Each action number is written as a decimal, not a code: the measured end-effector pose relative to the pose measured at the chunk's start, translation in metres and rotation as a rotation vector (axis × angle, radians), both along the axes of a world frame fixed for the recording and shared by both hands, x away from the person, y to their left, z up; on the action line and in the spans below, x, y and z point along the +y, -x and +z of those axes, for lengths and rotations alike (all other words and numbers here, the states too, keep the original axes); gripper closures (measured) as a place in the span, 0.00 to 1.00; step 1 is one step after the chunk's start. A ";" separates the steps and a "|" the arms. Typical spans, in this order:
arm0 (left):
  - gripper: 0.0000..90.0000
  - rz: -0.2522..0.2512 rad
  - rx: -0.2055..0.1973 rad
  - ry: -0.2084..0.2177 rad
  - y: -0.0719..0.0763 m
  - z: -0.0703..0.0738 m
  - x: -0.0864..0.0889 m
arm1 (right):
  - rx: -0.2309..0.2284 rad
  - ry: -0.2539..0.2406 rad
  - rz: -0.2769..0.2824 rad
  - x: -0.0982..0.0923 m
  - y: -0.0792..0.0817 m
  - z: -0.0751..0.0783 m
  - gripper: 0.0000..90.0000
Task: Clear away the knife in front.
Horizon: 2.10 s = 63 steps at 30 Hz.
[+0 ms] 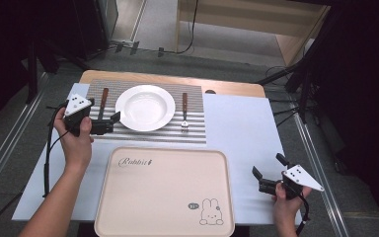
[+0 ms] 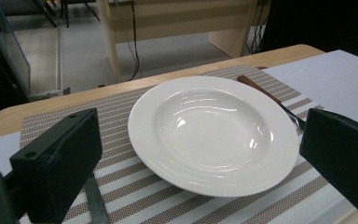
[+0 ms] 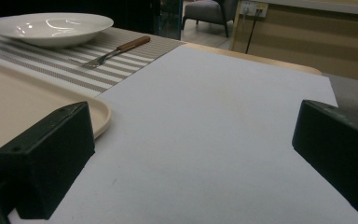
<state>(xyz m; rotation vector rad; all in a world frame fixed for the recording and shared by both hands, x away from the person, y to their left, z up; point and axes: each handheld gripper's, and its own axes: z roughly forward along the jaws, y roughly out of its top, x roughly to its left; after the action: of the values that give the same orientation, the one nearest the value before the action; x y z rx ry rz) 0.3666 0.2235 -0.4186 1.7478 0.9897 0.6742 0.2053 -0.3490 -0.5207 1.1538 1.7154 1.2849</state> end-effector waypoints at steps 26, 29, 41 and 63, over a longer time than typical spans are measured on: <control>0.00 0.025 0.063 -0.017 -0.039 -0.001 -0.006 | 0.004 0.004 0.011 0.001 0.000 0.000 0.00; 0.00 0.030 0.076 -0.024 -0.047 0.000 -0.008 | 0.004 0.003 0.014 0.000 -0.001 0.000 0.00; 0.00 0.048 0.129 -0.052 -0.070 0.002 -0.008 | 0.006 0.005 0.017 0.001 -0.001 0.000 0.00; 0.00 0.103 0.323 -0.113 -0.108 -0.011 -0.001 | 0.011 0.008 0.018 0.001 -0.001 0.000 0.00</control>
<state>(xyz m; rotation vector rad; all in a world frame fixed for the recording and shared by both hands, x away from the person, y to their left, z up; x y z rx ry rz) 0.4747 0.2226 -0.4297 1.9552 1.2893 0.5294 0.2067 -0.3480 -0.5211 1.1453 1.7407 1.2837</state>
